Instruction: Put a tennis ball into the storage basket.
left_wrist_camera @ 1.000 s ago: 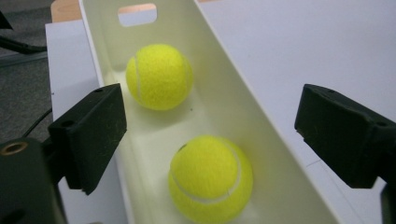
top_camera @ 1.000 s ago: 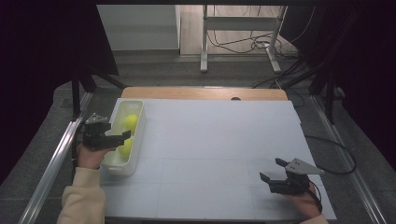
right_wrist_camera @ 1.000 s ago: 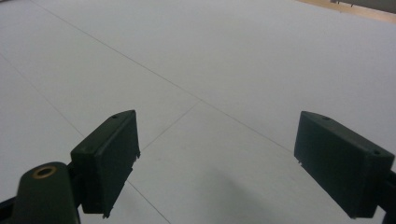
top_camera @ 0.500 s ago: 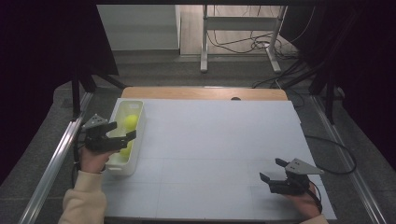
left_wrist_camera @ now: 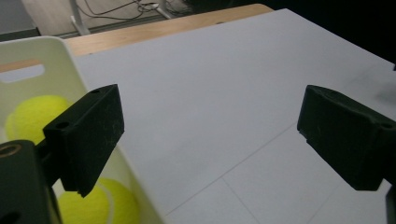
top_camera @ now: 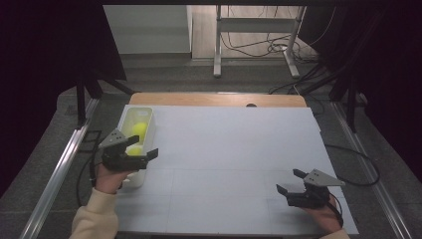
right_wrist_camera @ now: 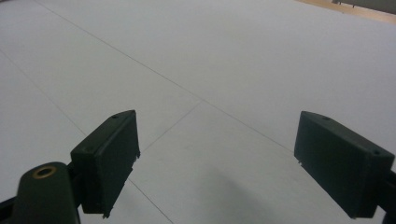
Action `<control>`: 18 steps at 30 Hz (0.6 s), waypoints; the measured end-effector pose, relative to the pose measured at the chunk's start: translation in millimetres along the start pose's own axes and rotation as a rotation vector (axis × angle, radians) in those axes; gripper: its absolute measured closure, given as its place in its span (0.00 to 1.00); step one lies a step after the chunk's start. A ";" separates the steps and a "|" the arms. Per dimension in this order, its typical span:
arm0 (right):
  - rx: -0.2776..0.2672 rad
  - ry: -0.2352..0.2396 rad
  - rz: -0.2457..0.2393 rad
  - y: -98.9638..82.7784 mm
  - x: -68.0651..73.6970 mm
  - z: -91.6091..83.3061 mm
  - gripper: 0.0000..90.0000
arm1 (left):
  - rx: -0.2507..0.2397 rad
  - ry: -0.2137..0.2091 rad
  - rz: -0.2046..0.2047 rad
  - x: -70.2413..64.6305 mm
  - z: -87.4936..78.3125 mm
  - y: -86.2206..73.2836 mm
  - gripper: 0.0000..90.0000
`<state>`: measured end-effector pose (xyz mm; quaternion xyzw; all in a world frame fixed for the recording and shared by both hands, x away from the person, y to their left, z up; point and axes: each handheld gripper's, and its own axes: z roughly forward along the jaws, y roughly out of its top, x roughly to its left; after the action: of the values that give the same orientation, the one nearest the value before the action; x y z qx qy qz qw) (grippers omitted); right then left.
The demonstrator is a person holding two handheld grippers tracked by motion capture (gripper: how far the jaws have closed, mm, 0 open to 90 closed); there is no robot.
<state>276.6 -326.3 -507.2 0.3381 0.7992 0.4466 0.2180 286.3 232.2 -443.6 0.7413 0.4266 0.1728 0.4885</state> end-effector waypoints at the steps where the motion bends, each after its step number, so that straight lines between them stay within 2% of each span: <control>1: 0.000 0.000 0.000 0.0 0.1 0.0 0.16 | -0.003 -0.008 0.012 -3.7 0.7 -0.4 0.09; 4: -0.003 0.001 -0.001 0.1 0.5 0.0 0.16 | -0.002 -0.030 0.030 -12.2 3.0 -2.3 0.09; 8: -0.002 0.003 -0.002 0.3 1.0 0.1 0.16 | 0.003 -0.071 0.033 -21.7 8.5 -7.6 0.09; 18: -0.003 0.024 -0.014 1.8 6.1 1.2 0.16 | 0.033 -0.116 0.085 -43.8 19.5 -23.9 0.09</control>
<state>273.8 -320.4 -506.5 0.3270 0.8035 0.4501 0.2120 263.0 189.7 -466.5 0.7753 0.3686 0.1432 0.4924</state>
